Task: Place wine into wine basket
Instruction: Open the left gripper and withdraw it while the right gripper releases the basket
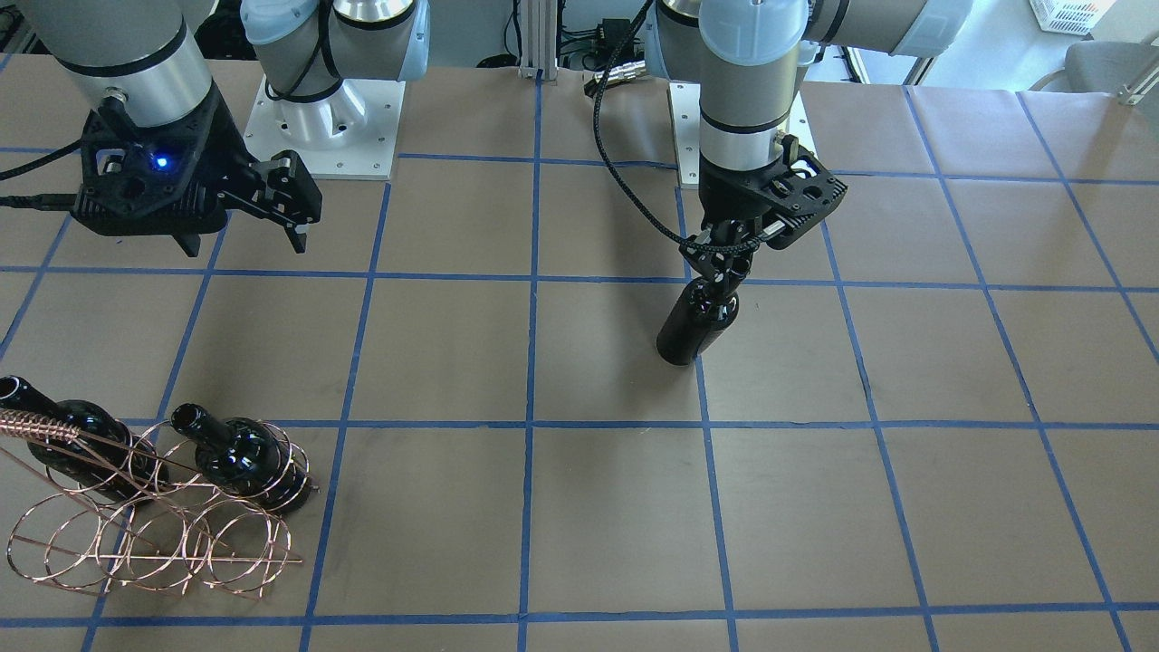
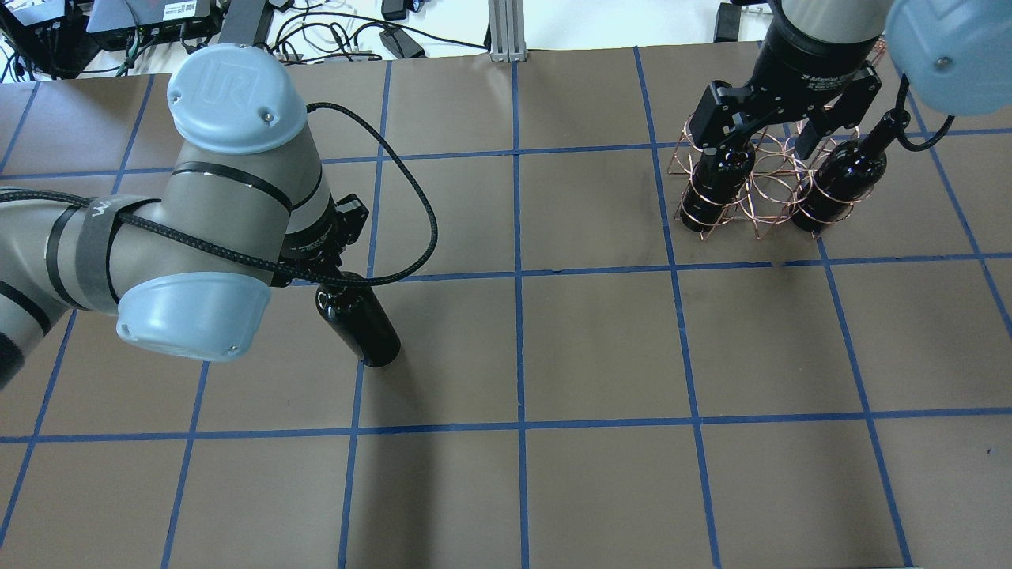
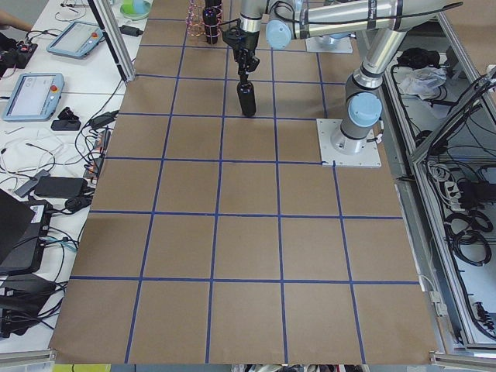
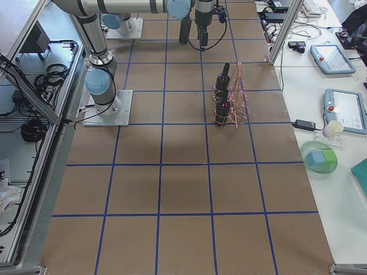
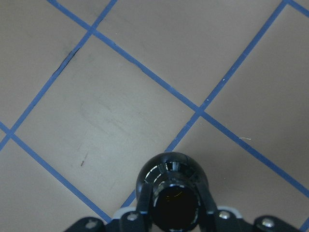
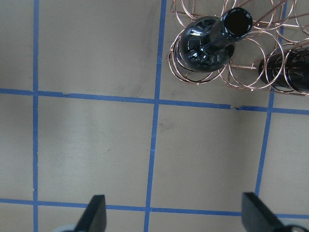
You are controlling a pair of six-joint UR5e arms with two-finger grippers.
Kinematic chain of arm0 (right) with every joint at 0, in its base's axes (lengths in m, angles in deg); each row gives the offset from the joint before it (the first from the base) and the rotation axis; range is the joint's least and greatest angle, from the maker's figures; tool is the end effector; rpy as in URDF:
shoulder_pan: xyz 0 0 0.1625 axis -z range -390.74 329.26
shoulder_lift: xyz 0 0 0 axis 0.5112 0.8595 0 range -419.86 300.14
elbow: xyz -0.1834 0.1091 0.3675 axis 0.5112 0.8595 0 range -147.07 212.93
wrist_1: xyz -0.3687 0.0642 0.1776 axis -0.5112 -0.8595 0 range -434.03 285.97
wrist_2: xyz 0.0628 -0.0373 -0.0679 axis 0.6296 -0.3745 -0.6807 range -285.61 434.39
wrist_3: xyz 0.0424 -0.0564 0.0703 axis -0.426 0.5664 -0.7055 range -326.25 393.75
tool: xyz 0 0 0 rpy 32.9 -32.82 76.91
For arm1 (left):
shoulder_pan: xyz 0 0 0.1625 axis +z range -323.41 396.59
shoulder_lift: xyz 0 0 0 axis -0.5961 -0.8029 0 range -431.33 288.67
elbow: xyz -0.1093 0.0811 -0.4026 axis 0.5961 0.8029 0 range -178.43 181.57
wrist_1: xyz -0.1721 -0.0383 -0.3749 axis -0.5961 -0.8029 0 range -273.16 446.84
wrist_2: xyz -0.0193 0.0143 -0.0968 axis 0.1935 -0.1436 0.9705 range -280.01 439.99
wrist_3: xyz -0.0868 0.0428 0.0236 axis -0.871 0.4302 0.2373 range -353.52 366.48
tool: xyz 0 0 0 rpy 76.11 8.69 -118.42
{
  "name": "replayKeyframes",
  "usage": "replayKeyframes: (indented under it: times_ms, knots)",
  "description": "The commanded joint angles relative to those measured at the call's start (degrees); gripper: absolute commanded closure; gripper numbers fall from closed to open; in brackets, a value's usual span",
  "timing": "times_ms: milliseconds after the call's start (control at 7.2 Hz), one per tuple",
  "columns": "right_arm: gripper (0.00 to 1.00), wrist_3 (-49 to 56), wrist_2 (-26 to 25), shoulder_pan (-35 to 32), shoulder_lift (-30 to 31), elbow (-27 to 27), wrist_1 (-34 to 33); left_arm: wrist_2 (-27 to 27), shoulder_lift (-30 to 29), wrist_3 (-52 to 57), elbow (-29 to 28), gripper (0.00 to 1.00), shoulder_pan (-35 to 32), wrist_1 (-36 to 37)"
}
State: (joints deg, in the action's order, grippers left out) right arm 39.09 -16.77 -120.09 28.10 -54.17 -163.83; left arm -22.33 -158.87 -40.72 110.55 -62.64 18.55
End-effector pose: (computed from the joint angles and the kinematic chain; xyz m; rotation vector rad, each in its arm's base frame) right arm 0.1254 -0.5096 0.4946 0.1273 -3.1179 0.0163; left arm -0.1855 -0.4420 0.3876 -0.9840 2.8159 -0.2713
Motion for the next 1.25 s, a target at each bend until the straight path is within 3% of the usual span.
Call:
replayKeyframes:
  times_ms: [0,139,278,417,556,694,972,1111]
  knots:
    - [0.0,0.5,0.6,0.0,0.1,0.0,-1.9,0.0,0.0,0.0,0.0,0.5,0.0,0.0]
    - [0.0,0.5,0.5,0.0,-0.1,0.0,-1.8,-0.1,0.1,0.0,-0.3,0.42,0.0,0.0]
    - [0.0,0.5,0.5,0.0,-0.2,0.0,-1.9,-0.1,0.1,0.0,-0.3,0.41,0.0,0.0]
    - [0.0,0.5,-0.2,0.0,-0.7,0.0,-1.8,-0.1,0.1,0.8,-0.8,0.32,0.2,0.1]
    - [0.0,-0.3,-0.4,0.0,-1.6,-0.1,-2.3,0.0,0.3,4.0,-4.8,0.21,2.4,-0.1]
    - [0.0,0.0,-0.2,0.2,-1.7,-0.1,-2.3,1.6,0.2,10.3,-10.4,0.21,6.7,-7.7]
    - [0.0,0.5,0.3,0.1,-2.7,-0.1,-2.3,5.0,0.4,31.2,-15.6,0.19,18.6,-13.3]
    - [0.0,0.5,-0.1,0.1,-2.7,-0.1,-2.1,5.5,0.4,47.3,-17.3,0.15,25.7,-15.2]
